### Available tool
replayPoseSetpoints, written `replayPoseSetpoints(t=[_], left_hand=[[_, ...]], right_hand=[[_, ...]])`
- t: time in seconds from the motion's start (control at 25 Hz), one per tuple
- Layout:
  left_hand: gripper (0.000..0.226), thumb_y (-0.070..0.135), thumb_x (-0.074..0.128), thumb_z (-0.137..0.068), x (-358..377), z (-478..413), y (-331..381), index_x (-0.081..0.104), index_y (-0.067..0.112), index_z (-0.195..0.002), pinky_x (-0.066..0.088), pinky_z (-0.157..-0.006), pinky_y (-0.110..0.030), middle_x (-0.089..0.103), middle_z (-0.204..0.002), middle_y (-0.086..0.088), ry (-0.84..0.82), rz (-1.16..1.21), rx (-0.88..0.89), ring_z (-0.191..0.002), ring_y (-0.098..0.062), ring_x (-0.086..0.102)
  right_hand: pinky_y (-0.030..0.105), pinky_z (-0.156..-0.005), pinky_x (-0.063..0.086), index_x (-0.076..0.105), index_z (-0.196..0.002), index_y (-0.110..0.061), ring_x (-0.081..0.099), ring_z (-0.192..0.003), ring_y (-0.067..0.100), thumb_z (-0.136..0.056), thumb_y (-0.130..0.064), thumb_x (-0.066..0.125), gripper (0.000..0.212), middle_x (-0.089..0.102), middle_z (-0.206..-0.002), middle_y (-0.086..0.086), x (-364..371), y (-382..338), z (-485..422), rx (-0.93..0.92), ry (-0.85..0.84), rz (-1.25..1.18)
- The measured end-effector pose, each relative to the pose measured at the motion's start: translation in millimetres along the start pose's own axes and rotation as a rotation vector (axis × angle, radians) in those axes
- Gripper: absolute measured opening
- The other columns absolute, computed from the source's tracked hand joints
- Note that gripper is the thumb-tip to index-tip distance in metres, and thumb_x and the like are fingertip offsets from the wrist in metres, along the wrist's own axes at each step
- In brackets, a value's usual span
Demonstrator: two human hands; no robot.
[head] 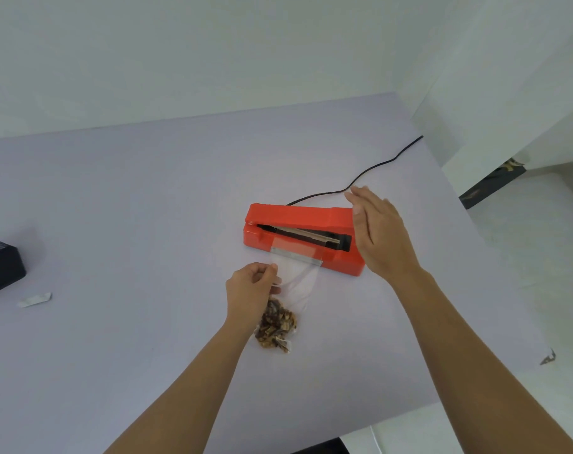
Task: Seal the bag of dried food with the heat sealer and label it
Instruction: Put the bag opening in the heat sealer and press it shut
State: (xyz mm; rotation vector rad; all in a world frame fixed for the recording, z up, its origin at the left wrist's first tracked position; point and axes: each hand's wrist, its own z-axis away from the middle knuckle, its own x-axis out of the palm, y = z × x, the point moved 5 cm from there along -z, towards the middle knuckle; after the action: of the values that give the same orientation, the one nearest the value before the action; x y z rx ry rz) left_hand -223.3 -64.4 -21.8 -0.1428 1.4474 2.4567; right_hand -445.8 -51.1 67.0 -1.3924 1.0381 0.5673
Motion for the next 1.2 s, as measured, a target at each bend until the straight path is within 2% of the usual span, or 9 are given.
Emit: replayPoseSetpoints(t=[0.48, 0.64, 0.76, 1.0, 1.2], left_hand=[[0.016, 0.022, 0.059, -0.090, 0, -3, -3, 0.068, 0.009, -0.087, 0.058, -0.067, -0.030, 0.072, -0.075, -0.005, 0.008, 0.008, -0.015, -0.065, -0.021, 0.071], [0.017, 0.022, 0.060, -0.090, 1, -4, -3, 0.068, 0.007, -0.088, 0.059, -0.066, -0.029, 0.072, -0.075, -0.006, 0.007, 0.019, -0.024, -0.063, -0.020, 0.071], [0.017, 0.021, 0.059, -0.090, 1, -4, -3, 0.068, 0.007, -0.089, 0.058, -0.064, -0.027, 0.072, -0.076, -0.006, 0.008, 0.016, -0.026, -0.062, -0.019, 0.070], [0.016, 0.021, 0.060, -0.089, 2, -4, -4, 0.068, 0.007, -0.087, 0.058, -0.069, -0.033, 0.072, -0.073, -0.006, 0.000, 0.058, -0.047, -0.064, -0.021, 0.070], [0.015, 0.021, 0.061, -0.089, 2, -3, -5, 0.068, 0.008, -0.085, 0.059, -0.067, -0.033, 0.071, -0.073, -0.005, -0.006, 0.069, -0.054, -0.062, -0.019, 0.070]], right_hand=[[0.034, -0.115, 0.011, 0.040, -0.139, -0.016, 0.023, -0.141, 0.011, -0.096, -0.033, 0.017, 0.051, 0.038, -0.149, -0.002, 30, 30, 13, 0.093, -0.091, 0.061], [0.036, -0.116, 0.013, 0.038, -0.140, -0.016, 0.023, -0.142, 0.012, -0.101, -0.028, 0.022, 0.044, 0.039, -0.148, -0.001, 42, 41, 15, 0.095, -0.147, 0.096], [0.037, -0.116, 0.015, 0.042, -0.137, -0.016, 0.026, -0.141, 0.013, -0.097, -0.030, 0.019, 0.048, 0.044, -0.145, -0.001, 45, 43, 14, 0.089, -0.130, 0.093], [0.036, -0.115, 0.016, 0.047, -0.133, -0.016, 0.032, -0.138, 0.012, -0.095, -0.029, 0.018, 0.050, 0.049, -0.141, -0.001, 49, 44, 15, 0.126, -0.056, 0.111], [0.035, -0.115, 0.017, 0.047, -0.133, -0.016, 0.034, -0.137, 0.013, -0.095, -0.028, 0.018, 0.049, 0.050, -0.140, 0.000, 49, 46, 16, 0.128, -0.044, 0.102]])
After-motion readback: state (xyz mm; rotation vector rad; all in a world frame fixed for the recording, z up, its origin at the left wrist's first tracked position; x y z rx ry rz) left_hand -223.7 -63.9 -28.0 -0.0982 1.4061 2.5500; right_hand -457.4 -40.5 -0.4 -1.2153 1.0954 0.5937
